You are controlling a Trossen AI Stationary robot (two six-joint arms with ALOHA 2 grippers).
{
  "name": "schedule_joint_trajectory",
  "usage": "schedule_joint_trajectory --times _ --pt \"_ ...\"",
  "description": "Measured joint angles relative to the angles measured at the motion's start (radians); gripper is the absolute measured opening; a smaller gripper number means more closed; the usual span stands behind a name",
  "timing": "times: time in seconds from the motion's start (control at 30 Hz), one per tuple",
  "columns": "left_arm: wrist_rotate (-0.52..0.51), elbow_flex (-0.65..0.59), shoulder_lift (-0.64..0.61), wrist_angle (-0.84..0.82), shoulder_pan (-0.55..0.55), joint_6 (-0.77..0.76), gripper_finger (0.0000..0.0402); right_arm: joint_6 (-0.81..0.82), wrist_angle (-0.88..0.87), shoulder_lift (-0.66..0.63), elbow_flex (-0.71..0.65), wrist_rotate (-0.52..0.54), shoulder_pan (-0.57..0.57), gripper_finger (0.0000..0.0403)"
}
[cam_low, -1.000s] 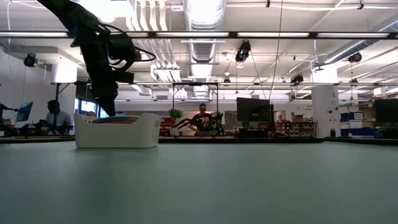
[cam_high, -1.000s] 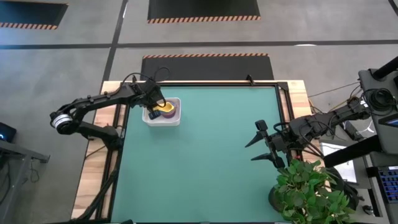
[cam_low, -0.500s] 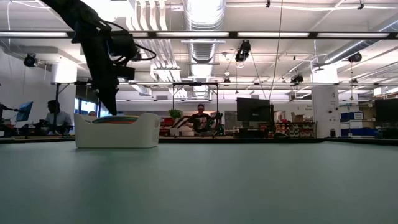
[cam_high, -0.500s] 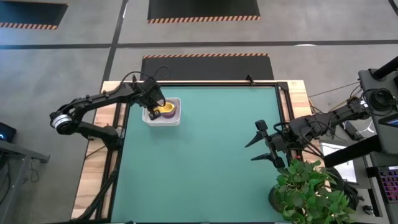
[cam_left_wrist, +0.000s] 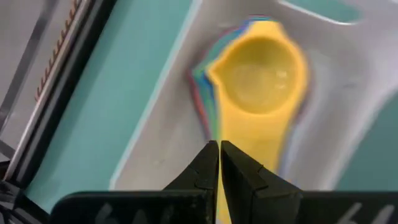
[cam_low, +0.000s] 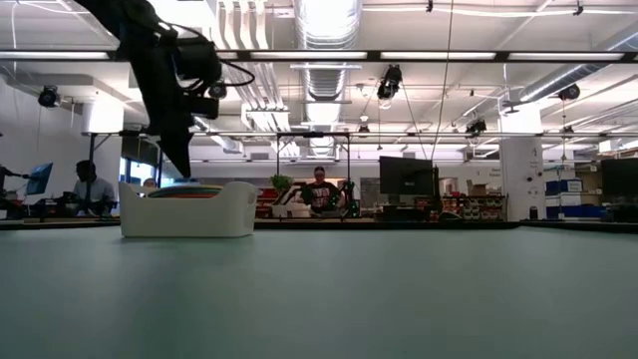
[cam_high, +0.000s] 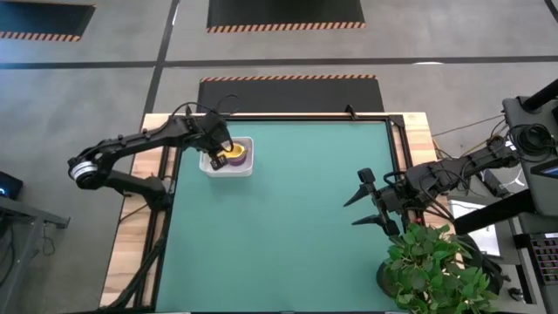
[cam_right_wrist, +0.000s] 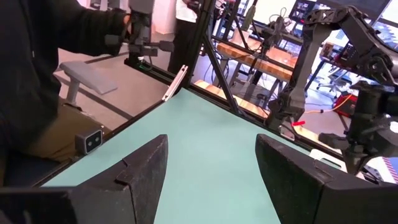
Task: Nest measuring cups in basket
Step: Put the nested measuring cups into the white bin
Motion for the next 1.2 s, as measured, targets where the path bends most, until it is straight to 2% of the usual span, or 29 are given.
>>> schedule_joint_trajectory --times 0.23,0.37,0.6,0.87,1.03,1.2 --pt "0.069 0.004 -0.021 -0.094 -0.151 -0.063 0.0000 0.000 -0.003 0.000 0.000 0.000 0.000 0.0231" --pt "0.053 -0.032 -0.004 -0.102 -0.199 -0.069 0.0000 0.000 -0.008 0.000 0.000 0.000 0.000 0.0231" --pt "-0.134 -0.042 0.017 -0.099 -0.200 -0.068 0.0000 0.000 -0.010 0.000 0.000 0.000 0.000 0.0231" --pt "-0.132 -0.043 0.023 -0.099 -0.201 -0.072 0.0000 0.000 -0.010 0.000 0.000 0.000 0.000 0.0231" --pt "-0.051 -0.043 0.023 -0.099 -0.201 -0.094 0.0000 0.000 -0.010 0.000 0.000 0.000 0.000 0.0231" --pt "-0.044 -0.043 0.023 -0.099 -0.201 -0.096 0.0000 0.000 -0.010 0.000 0.000 0.000 0.000 0.0231"
